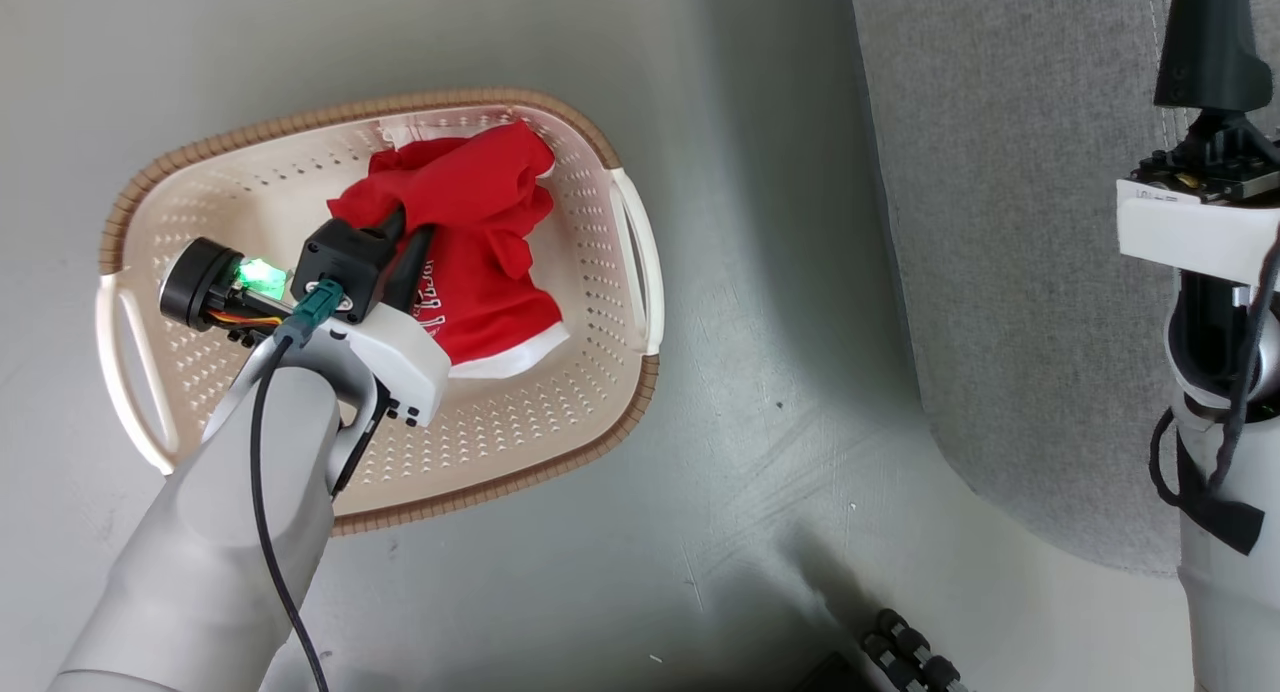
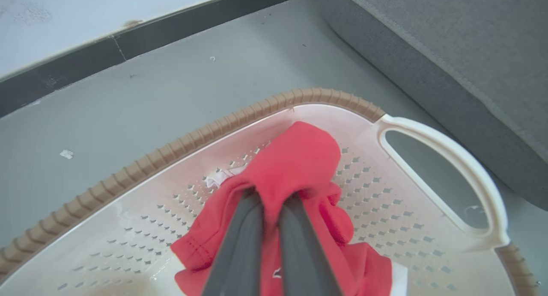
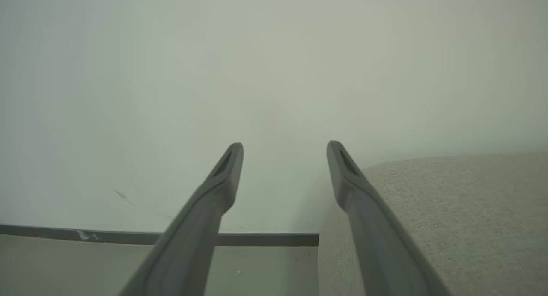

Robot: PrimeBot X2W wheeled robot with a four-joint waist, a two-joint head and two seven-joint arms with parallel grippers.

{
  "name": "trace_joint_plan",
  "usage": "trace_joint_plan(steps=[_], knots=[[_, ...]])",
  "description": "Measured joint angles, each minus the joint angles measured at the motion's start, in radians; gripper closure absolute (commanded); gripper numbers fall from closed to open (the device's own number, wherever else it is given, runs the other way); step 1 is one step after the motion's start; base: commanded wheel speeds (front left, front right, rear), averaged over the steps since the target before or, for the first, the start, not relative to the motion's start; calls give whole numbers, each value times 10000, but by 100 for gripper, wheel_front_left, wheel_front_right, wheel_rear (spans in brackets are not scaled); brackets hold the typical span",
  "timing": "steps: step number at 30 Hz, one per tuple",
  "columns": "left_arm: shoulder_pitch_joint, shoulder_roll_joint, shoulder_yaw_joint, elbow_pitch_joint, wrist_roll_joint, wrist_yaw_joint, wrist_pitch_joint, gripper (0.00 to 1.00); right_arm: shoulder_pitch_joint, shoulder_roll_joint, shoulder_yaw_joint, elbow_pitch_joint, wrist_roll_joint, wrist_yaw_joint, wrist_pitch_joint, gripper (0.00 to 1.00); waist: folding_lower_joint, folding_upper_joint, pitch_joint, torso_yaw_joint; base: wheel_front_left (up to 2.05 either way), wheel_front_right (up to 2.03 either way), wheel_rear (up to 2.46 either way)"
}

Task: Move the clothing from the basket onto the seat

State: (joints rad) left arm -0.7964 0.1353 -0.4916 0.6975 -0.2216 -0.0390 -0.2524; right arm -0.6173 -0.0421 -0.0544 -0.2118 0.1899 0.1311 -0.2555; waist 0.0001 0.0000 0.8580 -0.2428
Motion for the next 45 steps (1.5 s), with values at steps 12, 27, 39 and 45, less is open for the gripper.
trace_joint_plan(steps=[12, 27, 39, 45], knots=[[523, 562, 965, -2476, -349, 368, -4, 100, 410, -15, 355, 577, -732, 0, 0, 0, 0, 0, -992, 441, 0, 0, 0], [1729, 940, 1638, -4537, -1022, 96, -15, 100, 1294, -155, 612, 1298, -1198, 0, 0, 0, 0, 0, -2583, 936, 0, 0, 0], [2769, 1386, 2013, -5122, -1561, -198, -15, 100, 2063, -577, 1829, 1939, -1110, 0, 2, 0, 0, 0, -4216, 1334, 0, 0, 0], [3100, 1517, 1904, -5467, -1705, -353, -13, 100, 2501, -750, 2560, 2284, -1110, 0, 2, 0, 0, 0, -4980, 1506, 0, 0, 0]])
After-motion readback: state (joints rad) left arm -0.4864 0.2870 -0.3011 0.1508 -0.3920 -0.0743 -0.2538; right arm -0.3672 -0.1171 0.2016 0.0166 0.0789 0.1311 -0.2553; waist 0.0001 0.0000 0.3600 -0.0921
